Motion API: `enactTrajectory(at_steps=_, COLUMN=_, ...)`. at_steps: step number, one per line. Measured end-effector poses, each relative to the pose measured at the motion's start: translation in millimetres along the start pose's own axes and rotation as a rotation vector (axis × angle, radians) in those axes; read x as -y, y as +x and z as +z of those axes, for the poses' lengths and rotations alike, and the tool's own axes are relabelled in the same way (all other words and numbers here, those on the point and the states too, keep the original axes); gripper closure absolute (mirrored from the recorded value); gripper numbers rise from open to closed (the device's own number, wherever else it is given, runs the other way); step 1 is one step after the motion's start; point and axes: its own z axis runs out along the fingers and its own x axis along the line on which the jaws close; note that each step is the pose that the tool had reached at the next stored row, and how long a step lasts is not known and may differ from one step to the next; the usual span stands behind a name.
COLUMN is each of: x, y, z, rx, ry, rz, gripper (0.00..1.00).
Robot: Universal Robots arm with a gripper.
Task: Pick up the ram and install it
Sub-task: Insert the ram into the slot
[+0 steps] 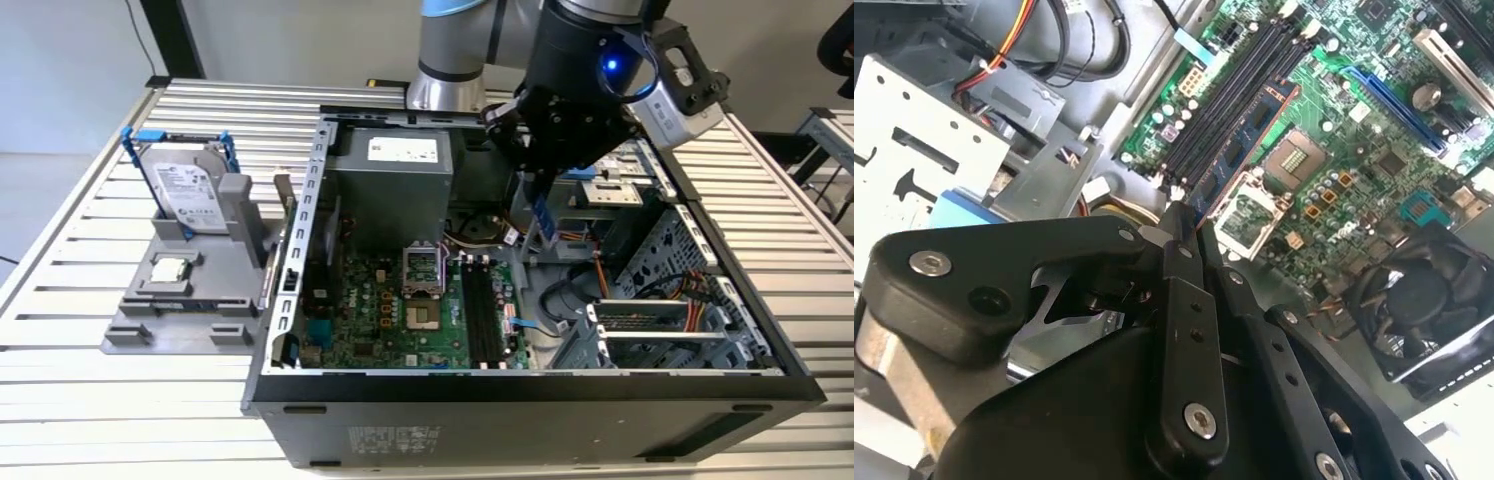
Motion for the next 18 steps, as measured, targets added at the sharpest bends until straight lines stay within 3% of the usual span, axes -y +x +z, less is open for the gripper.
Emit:
enactTrajectory(at_steps=6, x=0.7, y=-4.3, z=9.1, rx=-0.0022, ry=0.0000, rz=0.000, gripper=1.00)
enactTrajectory(at_steps=13, x=1.3, y=-7.6, z=18.7, rx=-0.0148, ry=-0.0010, rz=0.001, gripper=1.00)
enactTrajectory(at_steps=18, x=1.5, y=-7.5, z=23.8, rx=-0.0148, ry=-0.0009, rz=0.007, gripper=1.00)
